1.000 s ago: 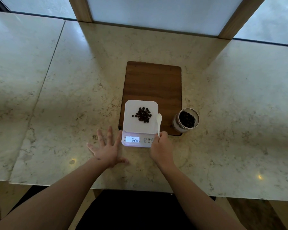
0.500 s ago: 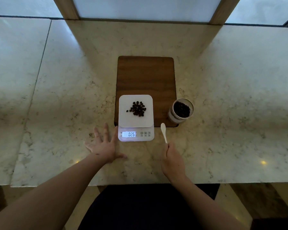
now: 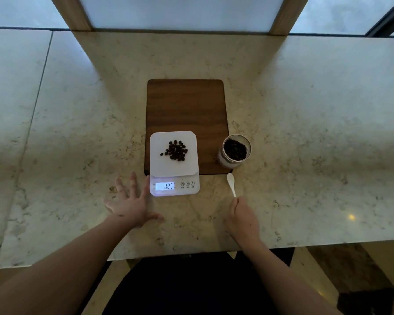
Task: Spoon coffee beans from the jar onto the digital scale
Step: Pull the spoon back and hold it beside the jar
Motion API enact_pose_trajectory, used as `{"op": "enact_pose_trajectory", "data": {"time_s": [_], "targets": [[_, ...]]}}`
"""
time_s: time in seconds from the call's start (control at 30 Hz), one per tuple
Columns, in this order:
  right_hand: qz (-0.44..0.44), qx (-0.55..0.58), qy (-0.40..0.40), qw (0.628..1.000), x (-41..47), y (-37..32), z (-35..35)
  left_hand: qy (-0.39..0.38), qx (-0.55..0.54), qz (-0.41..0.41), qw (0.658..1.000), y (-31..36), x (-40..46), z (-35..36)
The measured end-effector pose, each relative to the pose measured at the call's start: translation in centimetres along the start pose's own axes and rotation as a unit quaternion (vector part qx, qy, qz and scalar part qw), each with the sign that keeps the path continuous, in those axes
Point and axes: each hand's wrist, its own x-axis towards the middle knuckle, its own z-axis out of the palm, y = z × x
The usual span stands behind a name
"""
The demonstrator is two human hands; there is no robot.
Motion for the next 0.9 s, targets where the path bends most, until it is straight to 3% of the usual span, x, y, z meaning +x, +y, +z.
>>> {"op": "enact_pose_trajectory", "data": {"time_s": [0.7,0.9], "targets": [[0.01,0.086,0.06,0.994,1.5,0.1,-0.7,-0.016,-0.008,0.0,1.0,0.4,-0.5,-0.6],[-0.002,0.066,0.057,0.996,1.9,0.2,-0.2,-0.011,-0.014,-0.006,1.0,0.1,0.1,-0.2]]}}
